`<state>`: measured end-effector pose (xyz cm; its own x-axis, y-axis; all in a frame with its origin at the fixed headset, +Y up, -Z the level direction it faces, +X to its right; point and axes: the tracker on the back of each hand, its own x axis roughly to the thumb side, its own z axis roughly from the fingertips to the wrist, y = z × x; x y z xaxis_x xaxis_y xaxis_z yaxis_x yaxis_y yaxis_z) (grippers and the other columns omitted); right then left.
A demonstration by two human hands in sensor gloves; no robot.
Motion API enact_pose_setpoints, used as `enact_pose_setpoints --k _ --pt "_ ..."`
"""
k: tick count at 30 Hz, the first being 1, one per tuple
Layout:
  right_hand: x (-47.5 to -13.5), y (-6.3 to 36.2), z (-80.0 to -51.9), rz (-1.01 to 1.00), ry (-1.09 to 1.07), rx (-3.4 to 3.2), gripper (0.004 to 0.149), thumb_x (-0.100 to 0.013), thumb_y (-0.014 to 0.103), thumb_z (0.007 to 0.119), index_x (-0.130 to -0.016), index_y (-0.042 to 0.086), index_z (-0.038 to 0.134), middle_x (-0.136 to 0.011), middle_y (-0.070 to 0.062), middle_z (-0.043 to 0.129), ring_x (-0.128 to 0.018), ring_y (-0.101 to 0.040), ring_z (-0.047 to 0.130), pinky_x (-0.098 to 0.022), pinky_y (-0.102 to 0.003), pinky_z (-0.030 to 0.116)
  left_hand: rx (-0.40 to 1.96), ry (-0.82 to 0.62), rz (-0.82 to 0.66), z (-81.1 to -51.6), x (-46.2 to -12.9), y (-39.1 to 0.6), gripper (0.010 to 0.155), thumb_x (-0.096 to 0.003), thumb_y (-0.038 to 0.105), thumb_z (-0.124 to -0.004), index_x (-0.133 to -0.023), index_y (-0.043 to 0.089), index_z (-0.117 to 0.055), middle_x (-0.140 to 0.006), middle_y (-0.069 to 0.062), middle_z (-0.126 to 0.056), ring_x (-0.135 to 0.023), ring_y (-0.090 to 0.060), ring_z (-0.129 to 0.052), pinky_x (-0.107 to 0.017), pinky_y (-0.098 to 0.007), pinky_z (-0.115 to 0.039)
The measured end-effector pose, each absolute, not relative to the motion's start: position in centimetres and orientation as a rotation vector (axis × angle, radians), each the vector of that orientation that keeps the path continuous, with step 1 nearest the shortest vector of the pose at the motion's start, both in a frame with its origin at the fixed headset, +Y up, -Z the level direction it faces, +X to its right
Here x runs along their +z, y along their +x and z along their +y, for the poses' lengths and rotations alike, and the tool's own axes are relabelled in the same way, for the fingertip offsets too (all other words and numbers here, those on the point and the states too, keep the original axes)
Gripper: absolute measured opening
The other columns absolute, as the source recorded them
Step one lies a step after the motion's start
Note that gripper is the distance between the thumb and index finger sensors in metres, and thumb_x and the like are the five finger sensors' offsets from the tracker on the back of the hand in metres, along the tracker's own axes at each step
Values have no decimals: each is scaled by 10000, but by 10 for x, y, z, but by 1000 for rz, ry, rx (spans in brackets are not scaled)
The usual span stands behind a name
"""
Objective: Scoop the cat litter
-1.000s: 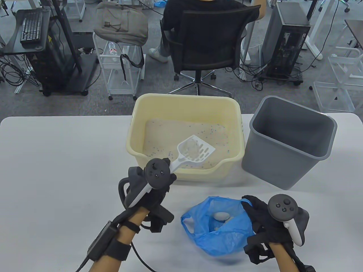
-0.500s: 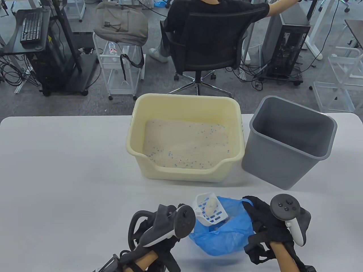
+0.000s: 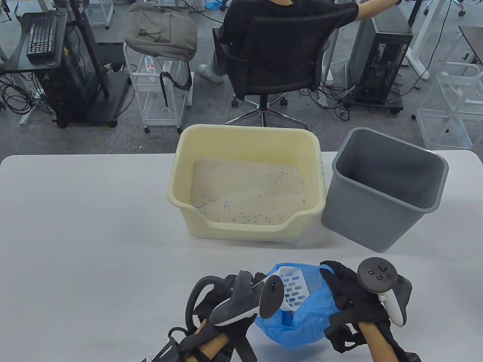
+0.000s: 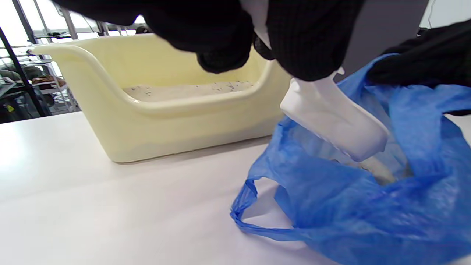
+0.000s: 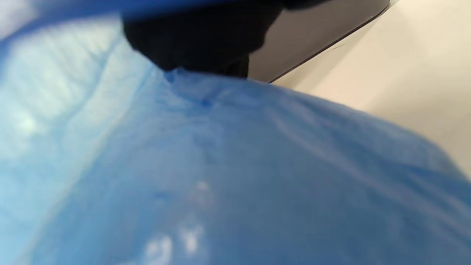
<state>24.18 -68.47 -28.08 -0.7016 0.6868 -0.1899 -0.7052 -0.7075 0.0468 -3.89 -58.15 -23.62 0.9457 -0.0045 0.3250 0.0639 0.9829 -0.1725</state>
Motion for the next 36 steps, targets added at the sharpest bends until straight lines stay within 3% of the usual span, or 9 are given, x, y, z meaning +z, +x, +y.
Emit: enact_pose_setpoints --k 7,10,14,17,21,24,31,36 --pt "-281 243 -685 136 -218 2364 429 -544 459 726 -901 227 776 -557 14 970 -141 -27 937 -124 -214 817 169 -59 -195 -550 -241 -109 610 -555 435 -751 -1112 227 -616 -851 -89 -842 -469 -203 -899 -321 -350 -851" --pt "-281 244 -684 131 -223 2365 427 -543 459 726 -899 229 778 -557 13 970 -142 -27 937 -125 -215 817 307 72 -96 -541 -246 -143 629 -564 435 -735 -1127 202 -581 -856 -97 -827 -473 -211 -896 -325 -355 -849" --pt "-280 244 -684 127 -228 2370 427 -544 458 726 -899 229 778 -557 12 970 -143 -29 938 -126 -216 818 534 282 147 -545 -264 -197 659 -580 435 -697 -1152 169 -503 -900 -131 -775 -502 -235 -894 -349 -374 -850" --pt "-280 245 -684 126 -233 2378 427 -544 459 725 -901 229 776 -559 12 970 -147 -31 940 -128 -218 819 653 351 361 -562 -280 -230 652 -607 411 -651 -1160 130 -452 -925 -166 -724 -513 -251 -885 -360 -387 -845" --pt "-280 245 -684 130 -241 2384 426 -543 459 725 -899 231 777 -559 12 970 -148 -31 940 -129 -218 819 696 214 634 -611 -310 -267 649 -617 396 -628 -1157 97 -428 -924 -187 -704 -503 -246 -885 -349 -380 -850" --pt "-280 245 -684 128 -244 2390 425 -544 459 725 -899 232 777 -559 14 969 -147 -30 940 -129 -218 819 675 94 744 -654 -326 -275 643 -617 402 -630 -1147 83 -457 -887 -178 -735 -434 -198 -882 -282 -332 -848" --pt "-281 243 -685 140 -238 2409 426 -544 463 722 -901 237 773 -561 18 968 -151 -28 940 -132 -216 819 520 -36 832 -721 -351 -265 646 -614 414 -616 -1146 90 -447 -892 -168 -734 -432 -183 -887 -278 -315 -855" --pt "-282 241 -685 149 -230 2419 426 -545 465 720 -903 240 770 -563 22 967 -154 -26 940 -135 -214 820 507 -122 819 -743 -357 -259 662 -613 423 -591 -1154 91 -404 -936 -189 -691 -510 -231 -894 -347 -358 -858"
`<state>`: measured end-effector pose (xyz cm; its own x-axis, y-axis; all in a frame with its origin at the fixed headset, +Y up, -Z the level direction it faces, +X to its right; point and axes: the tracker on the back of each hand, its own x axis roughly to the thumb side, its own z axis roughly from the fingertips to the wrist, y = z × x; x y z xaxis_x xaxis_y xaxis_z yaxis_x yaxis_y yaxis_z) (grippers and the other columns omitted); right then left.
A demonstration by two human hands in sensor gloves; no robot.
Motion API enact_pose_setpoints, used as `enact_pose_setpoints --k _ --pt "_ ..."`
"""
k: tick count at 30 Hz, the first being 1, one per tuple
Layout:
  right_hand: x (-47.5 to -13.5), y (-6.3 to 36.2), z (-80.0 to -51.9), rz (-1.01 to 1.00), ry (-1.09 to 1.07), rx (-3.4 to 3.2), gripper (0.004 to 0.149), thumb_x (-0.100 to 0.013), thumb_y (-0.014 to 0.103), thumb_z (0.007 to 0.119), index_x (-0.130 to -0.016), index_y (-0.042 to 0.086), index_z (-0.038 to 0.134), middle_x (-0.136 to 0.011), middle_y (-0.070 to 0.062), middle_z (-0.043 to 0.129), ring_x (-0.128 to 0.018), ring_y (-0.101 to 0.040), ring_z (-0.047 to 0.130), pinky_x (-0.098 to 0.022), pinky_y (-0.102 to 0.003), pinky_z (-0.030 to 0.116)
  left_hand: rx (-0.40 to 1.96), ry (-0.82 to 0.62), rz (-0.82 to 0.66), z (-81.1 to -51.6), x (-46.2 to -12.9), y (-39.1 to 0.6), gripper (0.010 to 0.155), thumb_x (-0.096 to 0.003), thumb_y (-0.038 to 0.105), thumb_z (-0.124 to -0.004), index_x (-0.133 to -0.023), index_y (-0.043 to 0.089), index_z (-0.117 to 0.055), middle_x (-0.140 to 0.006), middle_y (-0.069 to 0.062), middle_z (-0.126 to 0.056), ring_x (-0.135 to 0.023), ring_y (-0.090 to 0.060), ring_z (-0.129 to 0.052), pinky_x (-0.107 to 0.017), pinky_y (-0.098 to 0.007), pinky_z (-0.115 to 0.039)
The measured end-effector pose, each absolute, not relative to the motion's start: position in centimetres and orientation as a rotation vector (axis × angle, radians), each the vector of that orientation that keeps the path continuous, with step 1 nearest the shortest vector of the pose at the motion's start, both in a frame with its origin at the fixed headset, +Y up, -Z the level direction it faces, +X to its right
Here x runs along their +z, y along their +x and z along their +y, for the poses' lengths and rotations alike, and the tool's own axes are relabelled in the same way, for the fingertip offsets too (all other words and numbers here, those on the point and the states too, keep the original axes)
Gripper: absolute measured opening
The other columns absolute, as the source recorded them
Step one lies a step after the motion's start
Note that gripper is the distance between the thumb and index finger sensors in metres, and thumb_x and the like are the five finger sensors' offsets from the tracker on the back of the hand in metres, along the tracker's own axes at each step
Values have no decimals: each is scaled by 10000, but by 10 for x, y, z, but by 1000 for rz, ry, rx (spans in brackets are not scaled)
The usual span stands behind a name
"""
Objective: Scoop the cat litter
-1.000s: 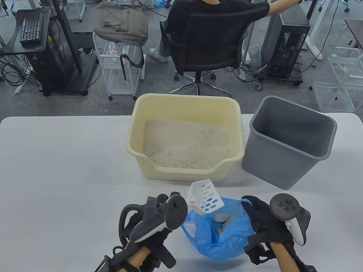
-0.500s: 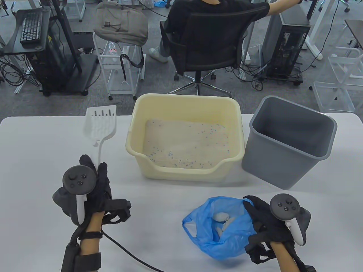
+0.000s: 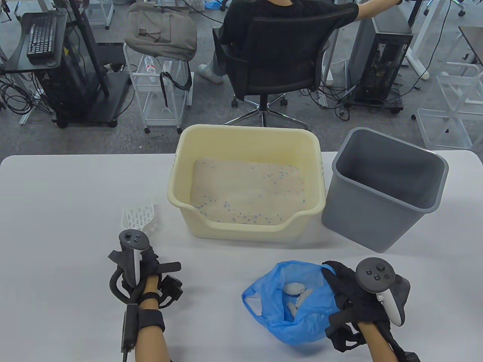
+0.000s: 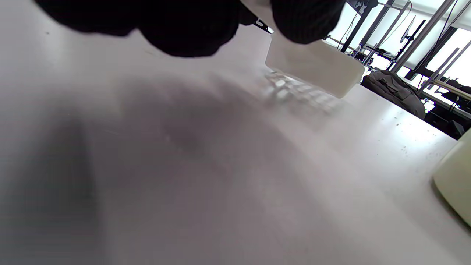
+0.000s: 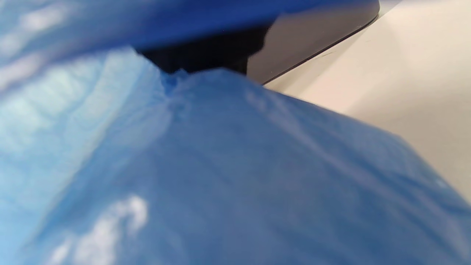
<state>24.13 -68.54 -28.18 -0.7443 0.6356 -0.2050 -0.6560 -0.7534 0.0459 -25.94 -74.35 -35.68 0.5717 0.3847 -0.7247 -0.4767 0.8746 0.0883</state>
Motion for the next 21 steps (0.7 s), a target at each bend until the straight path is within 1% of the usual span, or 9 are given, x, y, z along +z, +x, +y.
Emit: enact_pose_setpoints --k 3,6,8,10,11,12,16,18,21 --pt "-282 241 -686 155 -229 2424 425 -546 467 719 -903 243 770 -564 24 967 -155 -26 940 -136 -212 820 526 -183 766 -746 -355 -255 730 -608 464 -554 -1173 70 -312 -1075 -269 -546 -773 -384 -858 -438 -427 -830" --pt "-282 241 -686 159 -231 2425 426 -546 466 719 -904 241 770 -564 23 967 -156 -25 940 -137 -213 820 435 -242 709 -740 -345 -241 781 -609 490 -531 -1178 77 -192 -1158 -313 -310 -1009 -532 -580 -603 -546 -714" --pt "-282 240 -686 159 -232 2425 426 -545 466 720 -904 241 771 -564 23 967 -156 -26 940 -136 -214 819 363 -256 604 -733 -336 -227 767 -610 485 -531 -1180 82 -213 -1165 -312 -291 -1034 -540 -533 -649 -579 -673" --pt "-283 240 -685 158 -232 2428 426 -545 466 720 -903 240 772 -563 22 968 -155 -27 940 -136 -214 820 395 -283 442 -725 -327 -208 723 -607 477 -545 -1183 94 -335 -1161 -297 -391 -1016 -523 -601 -662 -589 -677" --pt "-283 240 -685 156 -233 2430 426 -545 466 720 -903 241 772 -563 22 967 -155 -27 940 -136 -215 820 486 -305 286 -722 -322 -195 703 -604 467 -560 -1178 99 -389 -1153 -284 -450 -1001 -515 -640 -665 -595 -677" --pt "-283 241 -685 155 -235 2431 427 -544 466 721 -902 239 773 -562 21 968 -155 -28 940 -136 -215 820 588 -350 122 -721 -319 -181 710 -606 469 -563 -1182 102 -368 -1158 -290 -426 -1008 -527 -614 -679 -603 -658" --pt "-282 242 -685 154 -243 2420 425 -544 463 723 -899 236 777 -558 16 970 -154 -32 942 -135 -219 820 754 -497 -221 -716 -317 -120 835 -587 530 -578 -1184 111 -172 -1205 -260 -217 -1093 -547 -379 -748 -676 -484" --pt "-282 242 -685 152 -240 2417 426 -543 461 725 -900 234 777 -558 14 970 -155 -35 943 -136 -221 820 804 -543 -311 -718 -319 -88 876 -576 560 -570 -1177 95 -135 -1205 -270 -202 -1099 -546 -377 -749 -677 -487" --pt "-282 243 -684 144 -234 2412 427 -542 460 727 -900 233 778 -558 14 970 -156 -35 944 -136 -222 821 823 -657 -344 -727 -326 -49 963 -559 592 -574 -1142 49 -33 -1187 -307 -162 -1082 -555 -415 -749 -669 -497"
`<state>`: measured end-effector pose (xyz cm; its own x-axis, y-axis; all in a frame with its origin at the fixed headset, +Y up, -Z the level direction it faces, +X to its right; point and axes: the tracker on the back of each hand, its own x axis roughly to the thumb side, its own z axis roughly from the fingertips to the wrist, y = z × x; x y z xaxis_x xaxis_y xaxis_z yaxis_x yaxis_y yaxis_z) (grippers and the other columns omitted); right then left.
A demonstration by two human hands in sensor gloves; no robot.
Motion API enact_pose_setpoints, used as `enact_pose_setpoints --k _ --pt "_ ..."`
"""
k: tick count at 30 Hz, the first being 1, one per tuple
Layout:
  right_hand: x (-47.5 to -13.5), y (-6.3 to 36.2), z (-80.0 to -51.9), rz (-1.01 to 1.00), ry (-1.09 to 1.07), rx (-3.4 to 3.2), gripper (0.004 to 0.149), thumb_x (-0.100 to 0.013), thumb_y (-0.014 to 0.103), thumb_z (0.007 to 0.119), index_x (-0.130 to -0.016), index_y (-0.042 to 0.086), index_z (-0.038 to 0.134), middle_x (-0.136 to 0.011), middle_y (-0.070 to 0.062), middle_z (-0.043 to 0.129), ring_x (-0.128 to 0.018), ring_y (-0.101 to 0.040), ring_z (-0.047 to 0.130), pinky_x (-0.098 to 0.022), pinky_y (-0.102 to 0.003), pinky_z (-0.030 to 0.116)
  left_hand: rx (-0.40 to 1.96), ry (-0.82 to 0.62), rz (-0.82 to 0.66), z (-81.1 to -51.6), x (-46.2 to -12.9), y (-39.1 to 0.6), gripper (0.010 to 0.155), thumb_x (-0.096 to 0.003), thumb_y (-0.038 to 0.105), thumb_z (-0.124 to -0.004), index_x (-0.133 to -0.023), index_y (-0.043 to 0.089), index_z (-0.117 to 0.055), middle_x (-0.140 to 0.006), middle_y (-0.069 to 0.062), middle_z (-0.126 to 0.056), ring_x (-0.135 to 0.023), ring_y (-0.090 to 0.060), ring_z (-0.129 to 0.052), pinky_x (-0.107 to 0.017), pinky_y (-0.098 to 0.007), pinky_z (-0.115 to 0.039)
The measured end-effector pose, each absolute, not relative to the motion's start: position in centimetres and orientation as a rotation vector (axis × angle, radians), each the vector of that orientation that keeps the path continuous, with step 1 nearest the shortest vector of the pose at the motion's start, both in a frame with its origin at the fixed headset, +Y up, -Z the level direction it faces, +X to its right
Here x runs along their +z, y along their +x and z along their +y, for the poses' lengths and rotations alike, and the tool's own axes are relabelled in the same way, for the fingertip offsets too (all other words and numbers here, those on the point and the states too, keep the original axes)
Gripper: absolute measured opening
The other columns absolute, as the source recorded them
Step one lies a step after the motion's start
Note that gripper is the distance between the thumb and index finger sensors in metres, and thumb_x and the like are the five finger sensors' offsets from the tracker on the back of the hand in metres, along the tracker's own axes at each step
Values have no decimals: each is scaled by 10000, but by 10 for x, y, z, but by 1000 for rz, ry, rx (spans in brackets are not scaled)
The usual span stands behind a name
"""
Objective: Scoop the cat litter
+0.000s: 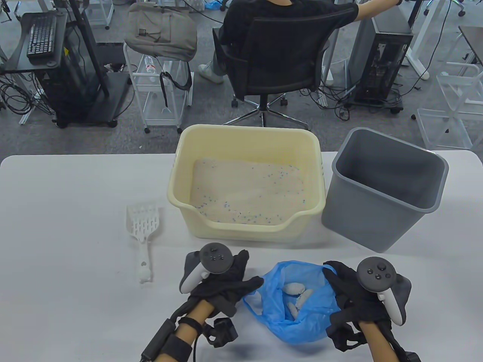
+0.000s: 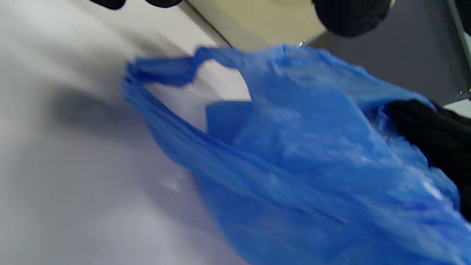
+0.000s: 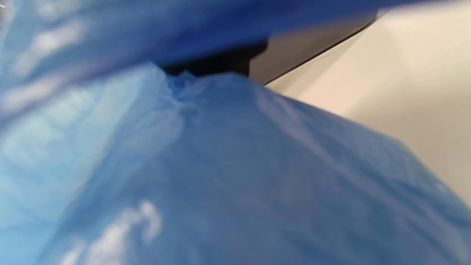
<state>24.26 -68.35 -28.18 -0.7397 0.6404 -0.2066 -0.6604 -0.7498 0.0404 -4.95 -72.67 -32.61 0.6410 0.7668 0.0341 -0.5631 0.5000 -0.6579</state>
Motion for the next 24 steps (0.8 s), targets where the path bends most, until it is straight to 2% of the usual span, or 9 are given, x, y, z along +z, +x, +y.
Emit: enact_pose_setpoints --k 3,5,7,9,10,13,18,21,24 --pt "-281 244 -682 139 -226 2402 426 -540 459 731 -897 232 781 -557 12 971 -156 -38 945 -136 -224 821 734 -710 -330 -737 -332 -23 1025 -545 598 -611 -1114 11 6 -1160 -339 -297 -865 -452 -774 -594 -525 -732" --pt "-281 245 -681 136 -223 2395 426 -539 457 733 -896 231 782 -556 11 971 -157 -39 945 -137 -225 822 633 -680 -319 -741 -333 -11 993 -541 559 -664 -1130 2 -91 -1070 -255 -612 -626 -328 -905 -425 -414 -809" --pt "-281 245 -681 135 -215 2392 425 -538 457 736 -896 232 782 -556 12 971 -158 -39 946 -139 -225 822 562 -634 -279 -741 -334 -4 783 -556 450 -715 -1134 23 -403 -829 -99 -890 -413 -225 -970 -266 -327 -841" --pt "-281 245 -681 138 -210 2393 424 -535 454 742 -895 233 783 -559 12 970 -161 -40 947 -142 -226 823 545 -608 -236 -738 -333 -5 461 -594 340 -692 -989 108 -747 -615 -34 -981 -313 -193 -979 -193 -304 -840" --pt "-282 246 -680 139 -208 2393 424 -534 454 743 -895 234 783 -560 14 971 -163 -39 947 -143 -226 824 548 -548 -216 -734 -332 -8 408 -596 336 -678 -915 119 -810 -547 -19 -988 -283 -185 -978 -171 -303 -837" --pt "-282 246 -677 142 -180 2369 432 -530 447 756 -906 235 771 -576 14 966 -182 -43 952 -157 -230 827 574 -411 -174 -716 -329 -23 409 -603 349 -617 -864 95 -803 -552 6 -979 -318 -195 -1000 -197 -317 -859" --pt "-283 246 -667 189 -83 2296 493 -507 430 803 -958 255 710 -689 6 934 -303 -66 973 -251 -247 843 665 -249 -134 -690 -320 -51 406 -604 322 -604 -904 89 -748 -767 -46 -976 -577 -323 -1064 -374 -409 -913" --pt "-284 244 -662 217 -13 2265 549 -503 400 825 -1004 268 647 -775 4 892 -402 -78 974 -325 -257 848 734 -155 -73 -680 -312 -71 406 -601 308 -610 -910 77 -735 -728 -46 -977 -545 -286 -1068 -367 -388 -913" --pt "-286 240 -658 256 57 2245 593 -507 364 835 -1038 286 585 -874 -4 832 -530 -109 959 -424 -286 838 781 -109 -2 -677 -306 -91 407 -602 308 -608 -913 74 -725 -598 0 -953 -420 -206 -1029 -297 -342 -882"
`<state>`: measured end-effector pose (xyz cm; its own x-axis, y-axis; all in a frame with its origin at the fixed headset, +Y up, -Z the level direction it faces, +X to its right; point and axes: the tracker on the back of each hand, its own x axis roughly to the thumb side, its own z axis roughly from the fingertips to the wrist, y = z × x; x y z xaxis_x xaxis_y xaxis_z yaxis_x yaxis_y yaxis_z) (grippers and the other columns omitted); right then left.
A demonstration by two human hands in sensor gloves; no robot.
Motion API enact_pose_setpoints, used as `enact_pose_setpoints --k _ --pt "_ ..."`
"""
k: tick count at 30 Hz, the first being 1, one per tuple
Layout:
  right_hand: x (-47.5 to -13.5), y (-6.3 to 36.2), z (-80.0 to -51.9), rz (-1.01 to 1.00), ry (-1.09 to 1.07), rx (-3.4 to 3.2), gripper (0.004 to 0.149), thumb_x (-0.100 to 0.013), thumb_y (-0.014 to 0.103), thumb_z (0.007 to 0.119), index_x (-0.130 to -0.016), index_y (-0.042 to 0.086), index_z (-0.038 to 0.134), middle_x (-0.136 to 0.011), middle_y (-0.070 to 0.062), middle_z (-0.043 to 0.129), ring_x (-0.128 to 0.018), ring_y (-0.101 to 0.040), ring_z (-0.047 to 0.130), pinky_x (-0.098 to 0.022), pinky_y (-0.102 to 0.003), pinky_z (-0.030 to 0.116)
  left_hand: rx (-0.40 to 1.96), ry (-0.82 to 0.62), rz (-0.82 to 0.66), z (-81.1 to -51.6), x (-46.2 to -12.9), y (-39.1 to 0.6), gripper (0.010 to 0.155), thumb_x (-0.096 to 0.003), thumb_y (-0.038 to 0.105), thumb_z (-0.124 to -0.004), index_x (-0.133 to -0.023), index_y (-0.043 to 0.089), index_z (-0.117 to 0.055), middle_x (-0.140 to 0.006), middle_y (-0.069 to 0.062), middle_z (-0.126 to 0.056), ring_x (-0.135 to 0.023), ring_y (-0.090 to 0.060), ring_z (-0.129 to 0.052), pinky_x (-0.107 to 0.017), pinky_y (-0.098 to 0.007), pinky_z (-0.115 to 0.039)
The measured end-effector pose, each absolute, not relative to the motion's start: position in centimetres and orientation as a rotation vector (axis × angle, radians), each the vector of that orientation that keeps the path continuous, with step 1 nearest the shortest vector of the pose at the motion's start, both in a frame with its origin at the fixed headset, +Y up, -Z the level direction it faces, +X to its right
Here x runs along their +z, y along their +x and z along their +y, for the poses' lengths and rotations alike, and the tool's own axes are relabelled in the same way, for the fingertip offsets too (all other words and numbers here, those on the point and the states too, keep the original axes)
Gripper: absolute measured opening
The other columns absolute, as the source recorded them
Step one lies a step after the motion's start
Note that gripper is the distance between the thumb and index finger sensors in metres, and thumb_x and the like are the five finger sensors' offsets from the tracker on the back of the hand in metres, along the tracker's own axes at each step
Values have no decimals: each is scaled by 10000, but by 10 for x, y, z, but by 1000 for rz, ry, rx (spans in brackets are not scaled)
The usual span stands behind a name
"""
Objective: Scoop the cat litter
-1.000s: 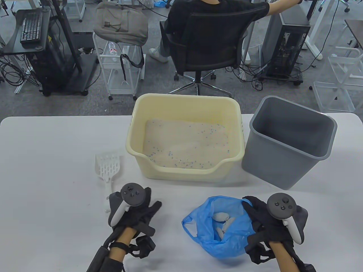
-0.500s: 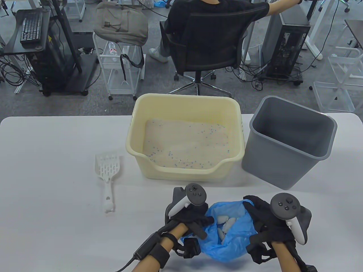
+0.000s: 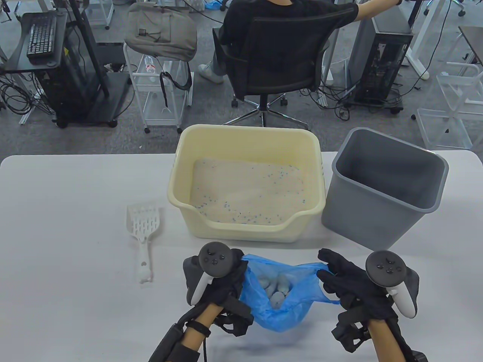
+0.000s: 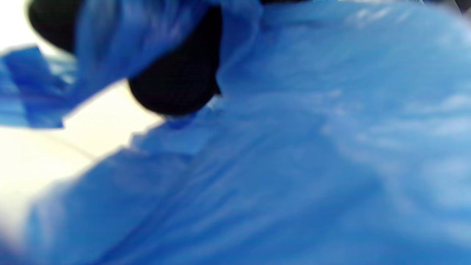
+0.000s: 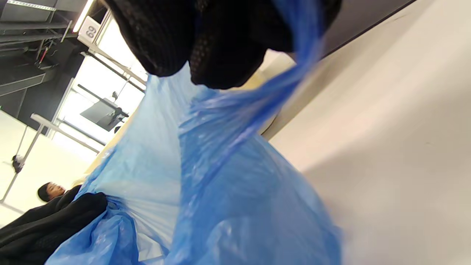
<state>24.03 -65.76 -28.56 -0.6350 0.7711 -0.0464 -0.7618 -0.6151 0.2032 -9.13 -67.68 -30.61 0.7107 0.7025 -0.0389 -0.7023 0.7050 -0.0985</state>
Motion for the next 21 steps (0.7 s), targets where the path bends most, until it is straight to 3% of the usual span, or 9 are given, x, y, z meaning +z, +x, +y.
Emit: enact_pose_setpoints --k 4,7,8,10,14,16,18,21 --pt "-290 236 -658 343 118 2279 716 -505 305 859 -1091 289 447 -1041 -54 641 -732 -172 862 -584 -359 766 754 -96 66 -679 -300 -113 406 -604 325 -613 -911 89 -737 -469 24 -939 -262 -159 -969 -181 -295 -834" --pt "-295 229 -661 446 58 2473 734 -496 280 878 -1095 226 459 -1056 -119 604 -735 -200 849 -582 -378 760 761 -117 75 -680 -296 -126 408 -597 351 -652 -896 101 -772 -414 29 -945 -192 -151 -948 -132 -285 -816" --pt "-296 227 -661 469 26 2557 661 -493 293 877 -1067 207 561 -1031 -133 648 -704 -196 873 -554 -372 780 764 -115 71 -679 -295 -128 410 -586 369 -682 -882 109 -795 -391 28 -951 -164 -151 -941 -113 -283 -809" --pt "-297 221 -659 504 -50 2755 393 -530 391 790 -890 234 811 -995 -124 721 -671 -213 898 -528 -386 790 762 -157 40 -674 -294 -134 422 -577 391 -706 -870 110 -818 -368 28 -957 -133 -151 -933 -90 -280 -801" --pt "-299 221 -637 449 -10 2534 370 -555 505 700 -778 233 816 -1114 -99 603 -910 -343 762 -666 -518 678 718 -160 23 -651 -292 -146 475 -557 421 -742 -904 103 -808 -376 29 -967 -124 -151 -932 -84 -276 -799" --pt "-299 223 -624 361 -1 2241 372 -553 525 695 -730 226 828 -1130 -110 574 -949 -375 712 -686 -546 643 692 -169 22 -638 -293 -149 504 -547 440 -752 -919 102 -800 -381 30 -969 -119 -144 -929 -79 -271 -796" --pt "-301 221 -613 355 87 1934 381 -560 539 684 -736 230 820 -1152 -102 518 -995 -389 641 -715 -552 600 672 -171 31 -620 -294 -150 530 -543 452 -755 -938 100 -789 -392 25 -971 -121 -141 -928 -80 -269 -796" --pt "-304 208 -610 454 269 1601 388 -570 559 671 -818 279 774 -1200 -50 403 -1108 -412 346 -781 -599 432 657 -148 44 -595 -297 -143 544 -547 449 -752 -960 97 -773 -409 12 -976 -123 -136 -927 -80 -266 -795"
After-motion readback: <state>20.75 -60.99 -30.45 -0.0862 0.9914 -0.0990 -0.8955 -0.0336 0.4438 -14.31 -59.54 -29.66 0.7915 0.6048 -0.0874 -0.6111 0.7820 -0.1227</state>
